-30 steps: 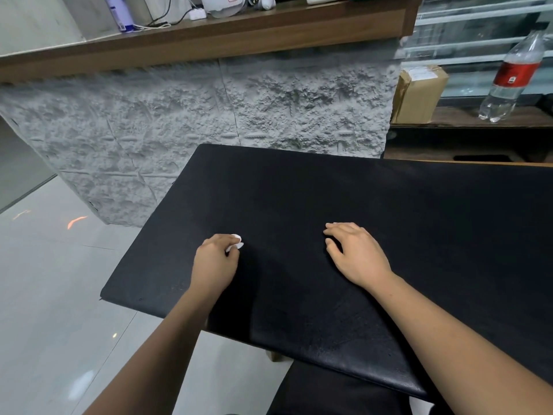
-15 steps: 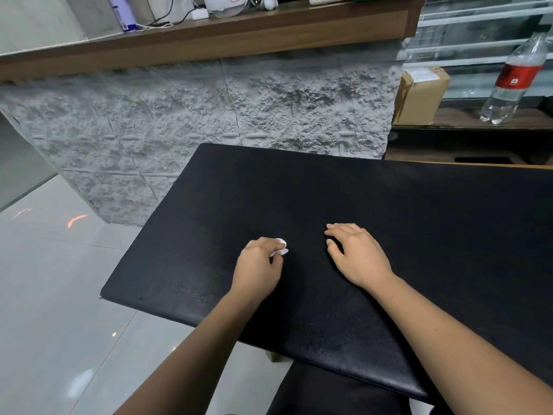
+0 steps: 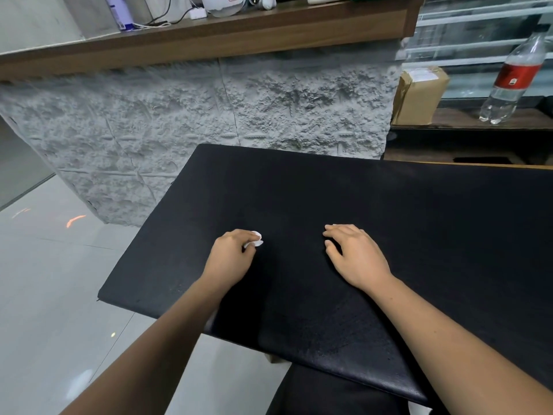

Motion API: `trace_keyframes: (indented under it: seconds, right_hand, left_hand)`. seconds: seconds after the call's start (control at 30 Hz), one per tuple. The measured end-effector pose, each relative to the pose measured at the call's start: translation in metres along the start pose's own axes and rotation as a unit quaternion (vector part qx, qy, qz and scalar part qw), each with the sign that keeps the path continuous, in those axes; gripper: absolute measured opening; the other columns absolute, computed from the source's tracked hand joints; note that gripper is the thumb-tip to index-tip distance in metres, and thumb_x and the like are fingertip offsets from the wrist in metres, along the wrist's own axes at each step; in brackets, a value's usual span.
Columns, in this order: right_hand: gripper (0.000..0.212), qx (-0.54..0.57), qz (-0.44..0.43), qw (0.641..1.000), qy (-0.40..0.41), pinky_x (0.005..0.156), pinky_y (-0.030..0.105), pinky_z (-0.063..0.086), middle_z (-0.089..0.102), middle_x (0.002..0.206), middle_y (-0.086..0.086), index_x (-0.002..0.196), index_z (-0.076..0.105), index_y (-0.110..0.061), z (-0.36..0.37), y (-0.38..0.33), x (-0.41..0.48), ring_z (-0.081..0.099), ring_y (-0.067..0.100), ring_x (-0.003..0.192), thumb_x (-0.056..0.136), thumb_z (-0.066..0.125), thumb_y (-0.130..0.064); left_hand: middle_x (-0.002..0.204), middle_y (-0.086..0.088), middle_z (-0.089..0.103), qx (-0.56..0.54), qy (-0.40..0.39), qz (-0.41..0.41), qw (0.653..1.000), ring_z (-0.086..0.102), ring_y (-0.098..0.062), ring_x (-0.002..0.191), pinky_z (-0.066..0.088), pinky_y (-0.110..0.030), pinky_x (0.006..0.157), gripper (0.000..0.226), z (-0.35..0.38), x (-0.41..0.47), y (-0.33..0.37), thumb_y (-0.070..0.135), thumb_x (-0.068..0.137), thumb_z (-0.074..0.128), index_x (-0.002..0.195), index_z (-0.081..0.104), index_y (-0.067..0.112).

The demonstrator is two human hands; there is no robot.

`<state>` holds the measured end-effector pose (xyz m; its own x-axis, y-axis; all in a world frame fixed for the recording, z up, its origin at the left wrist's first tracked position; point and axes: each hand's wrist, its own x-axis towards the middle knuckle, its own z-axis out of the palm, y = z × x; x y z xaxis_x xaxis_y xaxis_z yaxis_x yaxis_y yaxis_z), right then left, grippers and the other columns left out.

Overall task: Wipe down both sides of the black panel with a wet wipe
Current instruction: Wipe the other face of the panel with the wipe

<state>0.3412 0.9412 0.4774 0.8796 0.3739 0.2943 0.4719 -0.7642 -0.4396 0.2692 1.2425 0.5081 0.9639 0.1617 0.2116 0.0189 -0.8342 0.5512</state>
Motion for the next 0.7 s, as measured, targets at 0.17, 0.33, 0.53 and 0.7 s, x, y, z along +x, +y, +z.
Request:
trace_keyframes:
  seconds: [0.17, 0.33, 0.53, 0.7]
  right_hand:
    - [0.035, -0.007, -0.003, 1.000, 0.008, 0.114, 0.029, 0.037, 0.061, 0.145, -0.015, 0.132, 0.069, -0.027, 0.001, 0.001, 0.000, 0.047, 0.005, 0.139, 0.105, 0.050, -0.038]
    - [0.036, -0.006, -0.006, 1.000, 0.007, 0.116, 0.032, 0.038, 0.061, 0.145, -0.014, 0.133, 0.069, -0.027, 0.001, 0.002, 0.000, 0.047, 0.005, 0.140, 0.105, 0.050, -0.039]
    - [0.036, -0.005, -0.006, 1.000, 0.005, 0.117, 0.032, 0.038, 0.061, 0.145, -0.014, 0.133, 0.069, -0.026, 0.001, 0.001, 0.001, 0.047, 0.005, 0.140, 0.105, 0.050, -0.039]
    - [0.036, -0.001, -0.002, 1.000, 0.004, 0.117, 0.034, 0.039, 0.061, 0.145, -0.014, 0.133, 0.069, -0.026, -0.001, 0.000, 0.000, 0.047, 0.005, 0.140, 0.105, 0.050, -0.038]
  left_hand:
    - [0.124, 0.019, 0.072, 0.006, 0.019, -0.036, 0.999, 0.063, -0.005, 0.117, 0.048, -0.023, 0.103, 0.025, -0.013, 0.012, -0.022, 0.020, 0.100, 0.062, 0.116, 0.079, 0.030]
    - [0.118, 0.020, 0.073, -0.020, 0.060, -0.101, 0.993, 0.063, 0.002, 0.107, 0.035, 0.003, 0.085, 0.026, -0.017, 0.019, -0.027, 0.019, 0.098, 0.061, 0.111, 0.079, 0.030]
    - [0.119, 0.019, 0.072, -0.051, 0.080, -0.121, 0.988, 0.064, -0.005, 0.112, 0.042, -0.012, 0.082, 0.027, 0.003, 0.017, -0.001, 0.016, 0.094, 0.057, 0.105, 0.079, 0.026]
    - [0.122, 0.017, 0.071, -0.047, 0.044, -0.062, 0.996, 0.060, -0.010, 0.118, 0.047, -0.023, 0.097, 0.027, 0.029, 0.012, 0.026, 0.017, 0.095, 0.058, 0.112, 0.078, 0.025]
